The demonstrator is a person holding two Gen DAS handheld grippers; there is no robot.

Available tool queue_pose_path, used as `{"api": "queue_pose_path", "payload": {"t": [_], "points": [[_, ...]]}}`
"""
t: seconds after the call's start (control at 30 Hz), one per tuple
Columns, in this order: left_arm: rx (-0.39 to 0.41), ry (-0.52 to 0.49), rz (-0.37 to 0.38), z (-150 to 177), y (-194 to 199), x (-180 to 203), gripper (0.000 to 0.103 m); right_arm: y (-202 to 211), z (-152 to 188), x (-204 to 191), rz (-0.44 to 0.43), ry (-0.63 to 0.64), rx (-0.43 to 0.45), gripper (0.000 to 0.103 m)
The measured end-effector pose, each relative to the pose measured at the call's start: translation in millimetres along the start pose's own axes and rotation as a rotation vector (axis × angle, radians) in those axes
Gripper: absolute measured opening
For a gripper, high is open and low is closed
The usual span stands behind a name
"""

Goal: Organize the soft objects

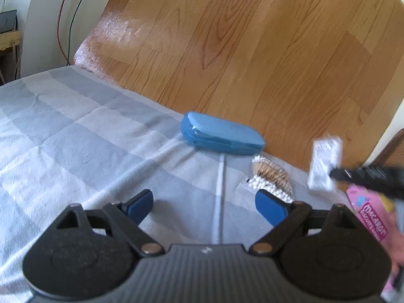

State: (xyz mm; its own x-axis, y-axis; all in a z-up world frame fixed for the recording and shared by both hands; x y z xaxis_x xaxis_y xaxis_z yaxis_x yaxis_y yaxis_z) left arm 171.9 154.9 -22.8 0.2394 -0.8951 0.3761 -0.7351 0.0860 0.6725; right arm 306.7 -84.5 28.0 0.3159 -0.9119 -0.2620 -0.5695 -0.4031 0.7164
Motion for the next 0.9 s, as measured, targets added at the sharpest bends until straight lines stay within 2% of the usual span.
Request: {"api": "queue_pose_path", "payload": {"t": [0.1, 0.2, 0.33, 0.4, 0.47, 0.53, 0.6, 0.7, 0.77, 0.83, 0.9], "points": [[0.025, -0.02, 0.036, 2, 6, 4, 0.091, 52, 46, 3, -0.133, -0.03, -0.013, 0.014], [0.043, -0.083, 0.104, 5, 11, 15, 0.091, 93, 102, 13, -0.252, -0.098, -0.063, 0.014], [0.022, -0.23, 0.194, 21, 17, 47, 0.091, 132, 174, 42, -0.323, -0.208, -0.104, 0.014], [-0.026, -0.3, 0.247, 34, 19, 71, 0.091, 153, 200, 62, -0.285, -0.23, -0.092, 0.015], [-0.052, -0.375, 0.281, 49, 25, 98, 0.091, 169, 219, 82, -0.203, -0.242, -0.065, 0.019], [-0.088, -0.424, 0.339, 66, 33, 126, 0.091, 182, 230, 96, -0.109, -0.243, -0.03, 0.028], [-0.143, -0.447, 0.414, 82, 39, 153, 0.091, 189, 238, 103, -0.028, -0.227, 0.014, 0.046], [-0.208, -0.498, 0.465, 104, 40, 188, 0.091, 189, 246, 97, 0.021, -0.175, 0.043, 0.054], [-0.249, -0.534, 0.488, 118, 36, 209, 0.091, 178, 250, 85, 0.071, -0.105, 0.047, 0.055], [-0.28, -0.589, 0.494, 132, 31, 228, 0.091, 182, 256, 84, 0.086, -0.052, 0.053, 0.056], [-0.308, -0.643, 0.494, 147, 26, 246, 0.091, 179, 254, 79, 0.092, -0.007, 0.068, 0.064]]}}
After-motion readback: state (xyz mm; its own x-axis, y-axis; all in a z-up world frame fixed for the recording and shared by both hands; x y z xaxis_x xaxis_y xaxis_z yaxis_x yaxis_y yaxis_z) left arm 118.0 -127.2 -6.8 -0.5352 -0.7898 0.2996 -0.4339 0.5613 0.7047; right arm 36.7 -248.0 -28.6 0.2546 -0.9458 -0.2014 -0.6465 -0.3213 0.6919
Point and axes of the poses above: each gripper's, at about its wrist camera, not at the fingertips, and y roughly against the way its jaws point, x to its right, z to its underside, the point moved 4 cm from there along -y, roughly the way its jaws point, and after that the axes turned 9 degrees about -x, right-handed, at the moved point
